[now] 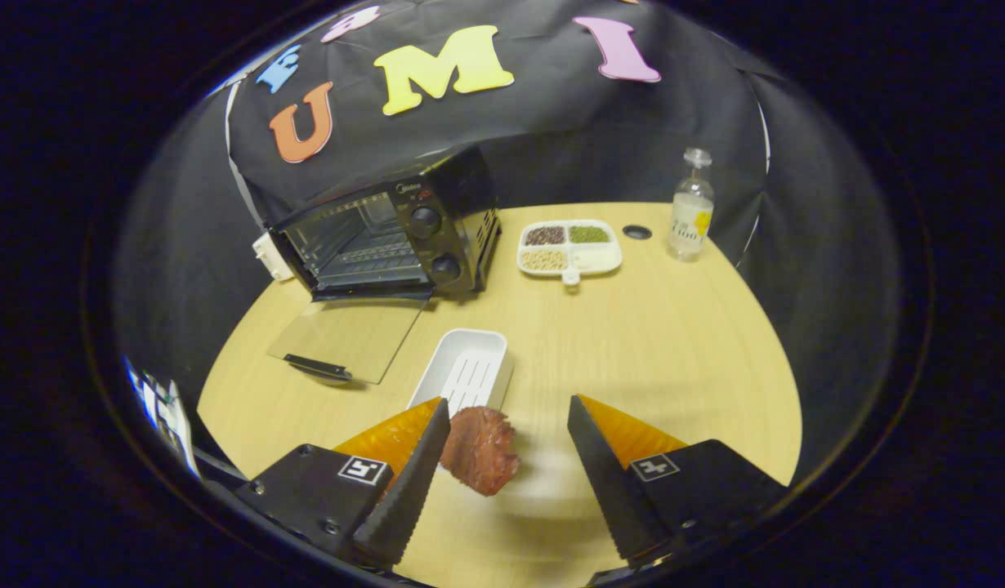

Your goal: Open the toaster oven, put the food inside, and close the toaster oven door.

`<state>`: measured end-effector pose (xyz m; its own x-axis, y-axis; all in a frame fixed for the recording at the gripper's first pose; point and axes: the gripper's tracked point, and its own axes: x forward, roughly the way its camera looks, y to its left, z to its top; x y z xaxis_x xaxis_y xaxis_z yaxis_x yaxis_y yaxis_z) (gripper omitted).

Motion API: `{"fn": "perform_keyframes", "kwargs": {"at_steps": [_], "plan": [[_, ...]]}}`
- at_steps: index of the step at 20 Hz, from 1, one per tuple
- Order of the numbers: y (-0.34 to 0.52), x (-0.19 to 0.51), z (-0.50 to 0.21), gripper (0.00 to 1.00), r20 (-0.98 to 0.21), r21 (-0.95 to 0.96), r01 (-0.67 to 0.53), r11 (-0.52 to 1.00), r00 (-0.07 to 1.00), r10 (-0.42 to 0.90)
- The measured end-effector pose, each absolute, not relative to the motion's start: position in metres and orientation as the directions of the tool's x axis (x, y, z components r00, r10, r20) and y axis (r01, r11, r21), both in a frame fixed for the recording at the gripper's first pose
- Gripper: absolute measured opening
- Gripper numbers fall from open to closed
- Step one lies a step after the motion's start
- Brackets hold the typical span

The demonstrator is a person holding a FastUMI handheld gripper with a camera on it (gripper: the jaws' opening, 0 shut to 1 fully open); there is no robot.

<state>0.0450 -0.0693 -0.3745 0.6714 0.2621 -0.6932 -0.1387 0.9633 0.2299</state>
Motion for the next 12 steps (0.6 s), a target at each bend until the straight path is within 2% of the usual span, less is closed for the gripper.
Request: {"fn": "perform_keyframes", "kwargs": {"at_steps": [2,5,6,8,12], "plan": [[-0.061,0.040,-0.384,0.80,-0.709,0.306,-0.127,0.943,0.631,0.315],[-0.056,0.039,-0.386,0.68,-0.698,0.447,-0.068,0.892,0.597,0.395],[-0.061,0.042,-0.386,0.58,-0.696,0.480,-0.020,0.877,0.600,0.395],[-0.063,0.045,-0.389,0.29,-0.683,0.563,0.059,0.824,0.594,0.425],[-0.061,0.039,-0.386,0.17,-0.663,0.620,0.052,0.783,0.569,0.487]]}}
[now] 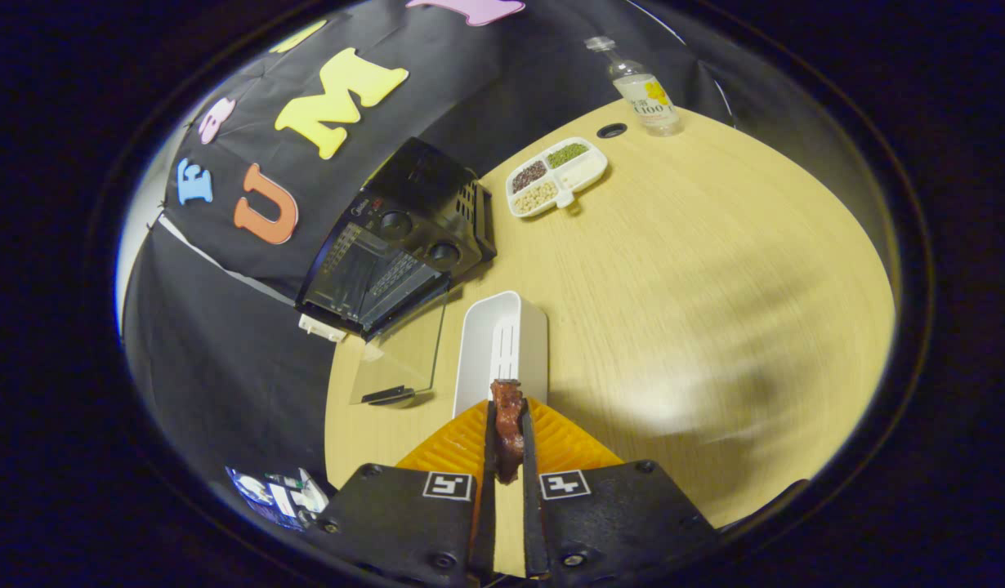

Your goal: Open the toaster oven, put the food inside, and close the toaster oven door.

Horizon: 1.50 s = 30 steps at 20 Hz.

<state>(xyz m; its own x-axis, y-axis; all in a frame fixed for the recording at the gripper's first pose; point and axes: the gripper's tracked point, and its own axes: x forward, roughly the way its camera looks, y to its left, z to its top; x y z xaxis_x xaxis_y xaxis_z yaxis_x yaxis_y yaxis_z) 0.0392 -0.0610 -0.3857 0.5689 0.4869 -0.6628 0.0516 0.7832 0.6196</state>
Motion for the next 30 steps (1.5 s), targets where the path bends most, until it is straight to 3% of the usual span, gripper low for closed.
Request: {"fn": "perform_keyframes", "kwargs": {"at_steps": [6,14,20,30], "plan": [[-0.061,0.043,-0.338,0.15,-0.627,0.625,0.024,0.780,0.610,0.484],[0.021,0.081,-0.293,0.14,-0.533,0.631,-0.084,0.771,0.675,0.509],[0.100,0.126,-0.290,0.14,-0.411,0.794,0.014,0.607,0.748,0.521],[0.174,0.206,-0.317,0.14,-0.304,0.919,0.179,0.352,0.890,0.341]]}}
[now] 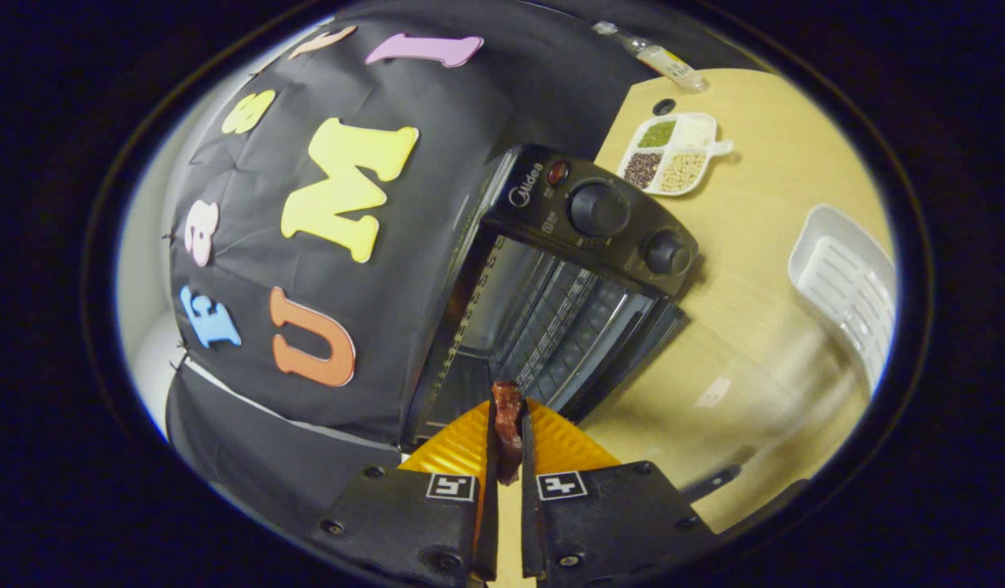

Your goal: Open the toaster oven, put the food inside, and close the toaster oven door.

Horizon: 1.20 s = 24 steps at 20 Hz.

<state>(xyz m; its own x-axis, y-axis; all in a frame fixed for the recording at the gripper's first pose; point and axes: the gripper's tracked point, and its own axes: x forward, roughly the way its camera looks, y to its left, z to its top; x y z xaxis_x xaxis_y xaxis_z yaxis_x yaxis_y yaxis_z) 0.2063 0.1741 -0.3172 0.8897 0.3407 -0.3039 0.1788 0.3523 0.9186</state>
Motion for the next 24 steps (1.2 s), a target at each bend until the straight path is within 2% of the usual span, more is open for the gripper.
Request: {"fn": "perform_keyframes", "kwargs": {"at_steps": [2,6,13,15,18,19,23,24], "plan": [[0.178,0.226,-0.322,0.14,-0.295,0.931,0.206,0.301,0.911,0.289],[0.176,0.263,-0.333,0.14,-0.282,0.927,0.218,0.306,0.942,0.183],[0.192,0.293,-0.361,0.15,-0.340,0.895,0.271,0.355,0.928,0.149],[0.192,0.297,-0.361,0.17,-0.328,0.901,0.262,0.346,0.933,0.146],[0.194,0.295,-0.359,0.21,-0.337,0.873,0.254,0.416,0.932,0.137],[0.196,0.294,-0.359,0.25,-0.340,0.864,0.250,0.437,0.930,0.140],[0.193,0.288,-0.359,0.95,-0.363,0.806,0.248,0.537,0.924,0.118],[0.188,0.284,-0.359,0.99,-0.372,0.778,0.251,0.576,0.922,0.102]]}}
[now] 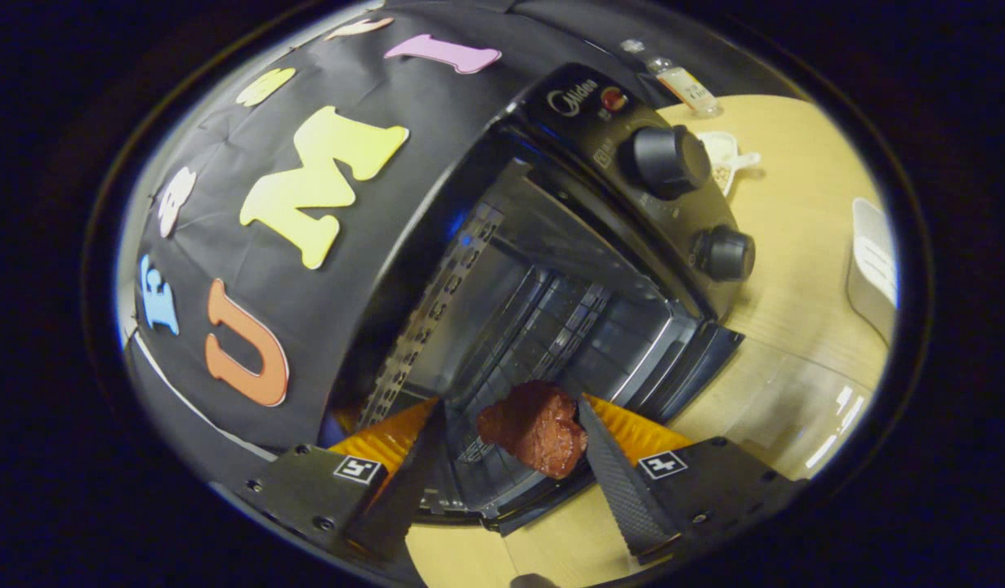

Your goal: Open the toaster oven, put the food inside, and close the toaster oven door.

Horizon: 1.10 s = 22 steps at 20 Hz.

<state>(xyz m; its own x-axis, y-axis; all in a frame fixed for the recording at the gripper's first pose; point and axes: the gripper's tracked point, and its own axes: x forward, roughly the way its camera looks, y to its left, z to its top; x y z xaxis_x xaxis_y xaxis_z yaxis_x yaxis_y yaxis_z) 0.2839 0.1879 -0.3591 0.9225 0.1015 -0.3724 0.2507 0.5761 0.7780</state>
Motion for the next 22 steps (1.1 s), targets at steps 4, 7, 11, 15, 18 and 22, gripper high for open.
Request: {"fn": "perform_keyframes", "kwargs": {"at_steps": [4,7,11,15,18,22], "plan": [[0.172,0.274,-0.342,1.00,-0.359,0.666,0.209,0.716,0.931,0.062],[0.157,0.262,-0.333,1.00,-0.363,0.596,0.191,0.780,0.930,0.050],[0.142,0.234,-0.315,1.00,-0.372,0.505,0.151,0.850,0.927,0.056],[0.136,0.194,-0.305,1.00,-0.388,0.371,0.054,0.927,0.916,0.102],[0.124,0.169,-0.302,1.00,-0.405,0.267,-0.015,0.964,0.905,0.127],[0.116,0.135,-0.315,1.00,-0.471,0.175,-0.095,0.980,0.866,0.168]]}}
